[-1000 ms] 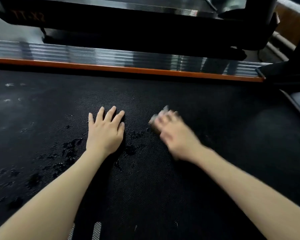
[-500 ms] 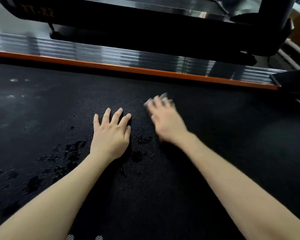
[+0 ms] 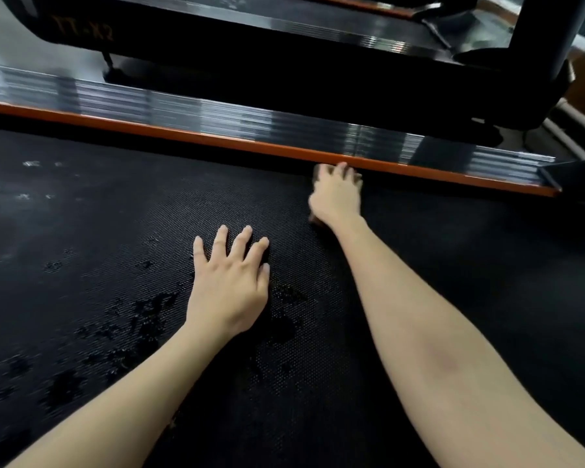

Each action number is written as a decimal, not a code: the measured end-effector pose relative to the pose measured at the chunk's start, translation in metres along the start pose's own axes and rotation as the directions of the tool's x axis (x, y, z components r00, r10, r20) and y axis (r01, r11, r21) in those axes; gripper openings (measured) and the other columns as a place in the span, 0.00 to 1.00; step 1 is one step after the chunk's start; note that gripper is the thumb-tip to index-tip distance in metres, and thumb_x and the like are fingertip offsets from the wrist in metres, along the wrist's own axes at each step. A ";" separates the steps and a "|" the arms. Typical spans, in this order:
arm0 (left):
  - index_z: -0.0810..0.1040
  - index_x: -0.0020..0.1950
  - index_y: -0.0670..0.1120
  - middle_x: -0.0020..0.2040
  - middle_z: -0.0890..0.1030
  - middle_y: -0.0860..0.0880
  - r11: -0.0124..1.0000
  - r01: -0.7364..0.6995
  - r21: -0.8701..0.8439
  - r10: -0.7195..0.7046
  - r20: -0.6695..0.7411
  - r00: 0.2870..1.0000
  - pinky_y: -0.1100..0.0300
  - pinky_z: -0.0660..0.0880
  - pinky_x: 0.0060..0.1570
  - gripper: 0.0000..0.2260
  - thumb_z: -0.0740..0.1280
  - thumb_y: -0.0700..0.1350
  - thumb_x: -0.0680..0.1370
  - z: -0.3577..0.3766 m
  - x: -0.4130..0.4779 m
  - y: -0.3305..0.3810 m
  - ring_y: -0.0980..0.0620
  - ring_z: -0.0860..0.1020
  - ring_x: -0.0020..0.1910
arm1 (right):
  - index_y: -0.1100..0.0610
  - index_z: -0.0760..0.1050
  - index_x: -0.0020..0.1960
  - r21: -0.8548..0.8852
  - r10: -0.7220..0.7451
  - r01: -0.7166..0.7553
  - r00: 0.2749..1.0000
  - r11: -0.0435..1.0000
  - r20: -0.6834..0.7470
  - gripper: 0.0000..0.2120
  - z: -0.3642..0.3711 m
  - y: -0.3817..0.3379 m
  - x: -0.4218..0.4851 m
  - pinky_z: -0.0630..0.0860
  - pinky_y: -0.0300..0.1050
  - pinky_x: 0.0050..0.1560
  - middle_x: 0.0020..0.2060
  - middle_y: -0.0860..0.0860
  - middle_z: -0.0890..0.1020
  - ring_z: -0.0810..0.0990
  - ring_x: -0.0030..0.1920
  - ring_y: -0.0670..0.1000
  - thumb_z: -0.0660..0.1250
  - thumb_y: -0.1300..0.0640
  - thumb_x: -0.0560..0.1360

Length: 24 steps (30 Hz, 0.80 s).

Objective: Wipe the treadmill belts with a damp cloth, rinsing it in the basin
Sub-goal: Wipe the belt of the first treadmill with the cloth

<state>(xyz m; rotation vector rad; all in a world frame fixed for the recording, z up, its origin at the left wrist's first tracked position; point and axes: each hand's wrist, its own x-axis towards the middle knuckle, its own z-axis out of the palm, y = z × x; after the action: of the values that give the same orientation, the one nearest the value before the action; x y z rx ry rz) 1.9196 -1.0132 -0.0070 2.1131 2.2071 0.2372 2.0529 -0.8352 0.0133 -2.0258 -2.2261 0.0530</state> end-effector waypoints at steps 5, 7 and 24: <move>0.66 0.71 0.53 0.75 0.63 0.53 0.993 0.014 -0.117 -0.019 -0.044 0.999 0.43 0.44 0.73 0.22 0.49 0.53 0.78 -0.004 0.000 -0.002 0.46 0.54 0.76 | 0.55 0.53 0.76 0.090 -0.300 0.292 0.950 0.952 0.086 0.23 0.001 -0.028 -0.037 0.44 0.55 0.75 0.77 0.57 0.51 0.48 0.76 0.59 0.50 0.57 0.82; 0.69 0.70 0.49 0.72 0.67 0.51 0.976 0.021 -0.218 -0.046 -0.108 0.993 0.44 0.47 0.73 0.18 0.54 0.49 0.80 -0.003 0.002 -0.004 0.47 0.59 0.74 | 0.54 0.56 0.76 0.159 -0.373 0.358 0.925 0.920 0.079 0.23 -0.006 -0.016 -0.073 0.44 0.52 0.74 0.77 0.55 0.53 0.48 0.76 0.57 0.51 0.58 0.82; 0.73 0.67 0.51 0.67 0.74 0.45 0.990 -0.029 -0.135 0.016 -0.096 0.995 0.50 0.65 0.64 0.16 0.57 0.49 0.80 -0.058 -0.048 -0.065 0.41 0.69 0.65 | 0.49 0.57 0.76 0.198 -0.465 0.435 0.874 0.878 0.140 0.23 -0.016 -0.007 -0.194 0.45 0.46 0.75 0.77 0.49 0.52 0.47 0.76 0.48 0.54 0.56 0.82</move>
<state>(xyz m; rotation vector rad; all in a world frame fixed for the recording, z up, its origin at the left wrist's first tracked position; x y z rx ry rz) 1.8487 -1.0671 0.0370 2.0956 2.1495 0.4852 2.0656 -1.0301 0.0159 -1.4246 -2.6532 0.3728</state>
